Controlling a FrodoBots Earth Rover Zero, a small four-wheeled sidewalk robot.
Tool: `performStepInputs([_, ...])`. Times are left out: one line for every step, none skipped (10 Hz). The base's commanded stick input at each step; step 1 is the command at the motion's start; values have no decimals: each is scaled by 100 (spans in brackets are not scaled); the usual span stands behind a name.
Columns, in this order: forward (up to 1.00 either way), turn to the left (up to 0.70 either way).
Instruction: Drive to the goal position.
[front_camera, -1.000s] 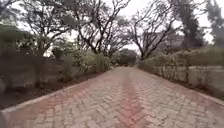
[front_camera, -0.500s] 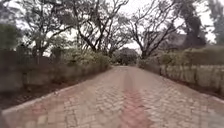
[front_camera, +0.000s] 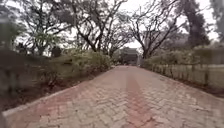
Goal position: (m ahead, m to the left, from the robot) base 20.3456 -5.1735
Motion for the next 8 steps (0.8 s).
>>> performStepInputs([70,0])
performStepInputs([70,0])
performStepInputs([70,0])
performStepInputs([70,0])
performStepInputs([70,0])
performStepInputs([70,0])
performStepInputs([70,0])
performStepInputs([70,0])
